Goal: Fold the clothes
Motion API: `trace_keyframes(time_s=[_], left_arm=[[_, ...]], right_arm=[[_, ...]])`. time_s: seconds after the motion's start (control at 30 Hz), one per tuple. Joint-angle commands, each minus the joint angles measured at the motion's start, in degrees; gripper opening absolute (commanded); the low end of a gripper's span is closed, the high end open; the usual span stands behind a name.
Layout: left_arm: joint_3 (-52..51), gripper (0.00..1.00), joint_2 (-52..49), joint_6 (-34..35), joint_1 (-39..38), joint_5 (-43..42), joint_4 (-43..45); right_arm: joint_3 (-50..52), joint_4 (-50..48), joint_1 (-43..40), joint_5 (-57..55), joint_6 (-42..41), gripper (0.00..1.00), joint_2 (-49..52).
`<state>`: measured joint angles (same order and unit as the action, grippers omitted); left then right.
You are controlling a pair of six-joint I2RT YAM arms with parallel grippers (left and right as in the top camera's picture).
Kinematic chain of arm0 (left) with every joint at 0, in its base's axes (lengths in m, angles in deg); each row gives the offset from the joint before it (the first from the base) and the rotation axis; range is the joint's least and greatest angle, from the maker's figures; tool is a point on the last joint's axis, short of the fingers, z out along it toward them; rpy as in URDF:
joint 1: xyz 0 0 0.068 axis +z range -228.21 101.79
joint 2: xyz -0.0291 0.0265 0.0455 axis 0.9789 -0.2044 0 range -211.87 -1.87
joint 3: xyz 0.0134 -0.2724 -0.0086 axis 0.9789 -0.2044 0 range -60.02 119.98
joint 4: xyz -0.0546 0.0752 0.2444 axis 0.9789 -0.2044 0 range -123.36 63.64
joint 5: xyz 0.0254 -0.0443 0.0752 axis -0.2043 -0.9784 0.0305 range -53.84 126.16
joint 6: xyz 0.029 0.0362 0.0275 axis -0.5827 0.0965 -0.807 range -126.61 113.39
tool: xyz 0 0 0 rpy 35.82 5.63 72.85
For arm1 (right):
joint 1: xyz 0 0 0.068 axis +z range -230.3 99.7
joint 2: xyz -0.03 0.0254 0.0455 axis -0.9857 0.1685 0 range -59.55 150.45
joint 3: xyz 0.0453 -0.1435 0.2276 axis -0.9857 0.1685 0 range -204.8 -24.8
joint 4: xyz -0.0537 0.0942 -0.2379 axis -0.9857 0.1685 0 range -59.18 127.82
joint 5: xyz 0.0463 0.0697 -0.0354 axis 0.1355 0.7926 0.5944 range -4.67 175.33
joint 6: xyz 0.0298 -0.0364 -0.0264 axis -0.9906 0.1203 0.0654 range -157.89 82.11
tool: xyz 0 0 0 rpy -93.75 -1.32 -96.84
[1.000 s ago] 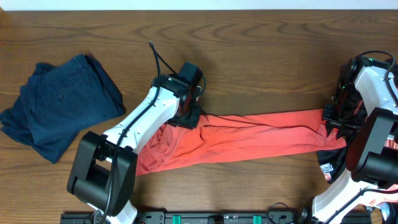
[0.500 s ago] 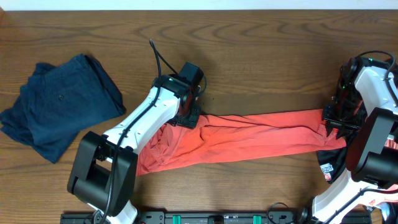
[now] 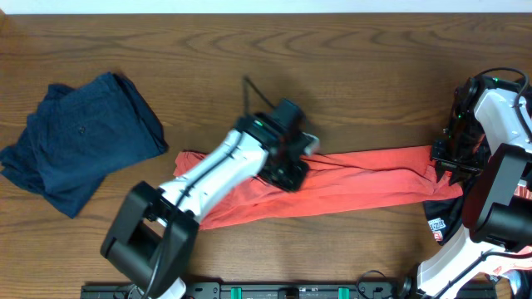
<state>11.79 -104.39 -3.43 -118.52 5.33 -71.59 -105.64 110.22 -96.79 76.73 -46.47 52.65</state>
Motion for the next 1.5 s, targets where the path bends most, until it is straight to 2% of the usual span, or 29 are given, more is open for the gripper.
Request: trace_keyframes(time_s=[0.0, 0.03, 0.1, 0.17, 0.2, 0.47, 0.57, 0.7, 0.87, 1.2, 1.47], left_arm=[[-0.39, 0.06, -0.04, 0.79, -3.58, 4.35, 0.46], [-0.39, 0.06, -0.04, 1.22, -4.39, 6.51, 0.42], [-0.39, 0.28, -0.04, 2.12, -5.29, 9.42, 0.39], [-0.39, 0.40, -0.04, 2.36, -5.33, 10.51, 0.39], [-0.39, 0.43, -0.02, 2.75, -5.07, 11.37, 0.37], [1.51, 0.44, 3.87, 9.88, 1.81, 19.50, -2.73], [1.51, 0.42, 5.03, 17.42, 4.92, 25.94, -6.05], [-0.07, 0.34, 4.63, 25.14, 7.76, 30.97, -10.73], [-6.19, 0.35, 4.44, 33.14, 11.41, 31.71, -10.32], [-21.33, 0.35, 4.46, 34.97, 18.14, 31.74, 0.44], [-22.58, 0.35, 4.44, 29.86, 22.56, 31.71, 11.13]], right_arm=[[0.37, -0.13, -0.42, 0.04, -0.74, 0.23, -1.29], [0.37, -0.13, -0.42, 0.04, -0.74, 0.23, -1.29], [0.37, -0.11, -0.42, 0.07, -0.76, 0.23, -1.29], [0.37, -0.11, -0.42, 0.09, -0.74, 0.23, -1.29], [0.37, -0.09, -0.42, 0.11, -0.74, 0.23, -1.29], [0.37, 0.24, -0.37, 0.48, -0.72, 0.23, -1.29], [0.37, 0.20, -0.39, 0.48, -0.72, 0.23, -1.29], [0.37, 0.04, -0.37, 0.48, -0.61, 0.23, -1.29], [0.37, 0.00, -0.37, 0.48, -0.61, 0.23, -1.29], [0.37, -0.09, -0.37, 1.27, -0.57, 0.23, -1.29], [0.37, -0.44, -0.37, 2.71, -0.28, 0.24, -1.29]])
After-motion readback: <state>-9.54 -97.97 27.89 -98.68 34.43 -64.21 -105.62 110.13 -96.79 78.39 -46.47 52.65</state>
